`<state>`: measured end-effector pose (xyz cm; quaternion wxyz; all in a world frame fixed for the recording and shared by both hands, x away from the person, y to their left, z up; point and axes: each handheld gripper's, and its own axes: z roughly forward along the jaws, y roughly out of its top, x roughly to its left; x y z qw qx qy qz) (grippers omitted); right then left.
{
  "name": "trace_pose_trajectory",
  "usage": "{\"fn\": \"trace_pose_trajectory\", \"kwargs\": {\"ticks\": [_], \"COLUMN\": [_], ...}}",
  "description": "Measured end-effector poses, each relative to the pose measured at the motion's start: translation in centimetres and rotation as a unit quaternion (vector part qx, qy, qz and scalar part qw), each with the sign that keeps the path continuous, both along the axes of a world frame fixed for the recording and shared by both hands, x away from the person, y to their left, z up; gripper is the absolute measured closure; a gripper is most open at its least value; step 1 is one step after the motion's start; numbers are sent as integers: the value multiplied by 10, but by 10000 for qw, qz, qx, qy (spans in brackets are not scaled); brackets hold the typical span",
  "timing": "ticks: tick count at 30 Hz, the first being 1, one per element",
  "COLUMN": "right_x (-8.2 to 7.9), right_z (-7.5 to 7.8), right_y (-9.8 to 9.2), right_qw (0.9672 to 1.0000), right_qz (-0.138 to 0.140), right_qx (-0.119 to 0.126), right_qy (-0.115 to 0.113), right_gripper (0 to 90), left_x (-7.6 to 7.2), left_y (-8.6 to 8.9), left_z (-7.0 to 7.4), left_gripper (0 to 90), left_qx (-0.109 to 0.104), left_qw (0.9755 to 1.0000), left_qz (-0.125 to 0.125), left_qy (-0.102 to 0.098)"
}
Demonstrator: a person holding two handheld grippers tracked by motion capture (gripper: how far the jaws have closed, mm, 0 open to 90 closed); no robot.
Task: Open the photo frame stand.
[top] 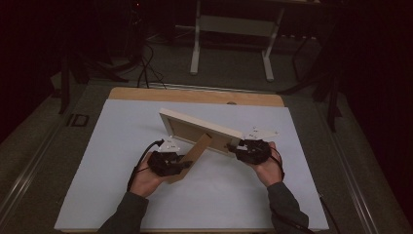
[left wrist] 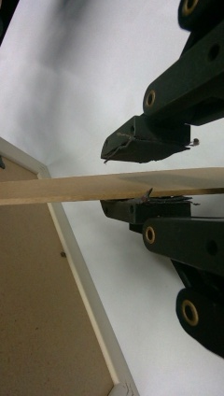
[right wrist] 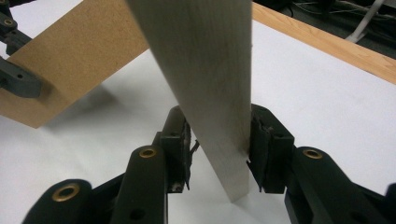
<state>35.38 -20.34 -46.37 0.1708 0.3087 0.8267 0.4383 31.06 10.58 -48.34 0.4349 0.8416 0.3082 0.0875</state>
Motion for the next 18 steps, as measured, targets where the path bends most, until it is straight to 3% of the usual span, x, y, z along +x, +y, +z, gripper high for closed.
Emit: {"fn": "trace_pose_trajectory", "kwargs": {"ticks": [18], "right_x": [-9], "right_z": [-3], "right_y": [3], "right_qw": [9998], "right_qz": [108], "right_qx": [-102], "right_qy": [-123], "right_gripper": [600], "left_x": [-1], "left_y": [0], "left_z": [1], "left_gripper": [710], "left_qx": [-96], "left_qw": [9999], "left_qz": [-7], "left_qy": [-28]}}
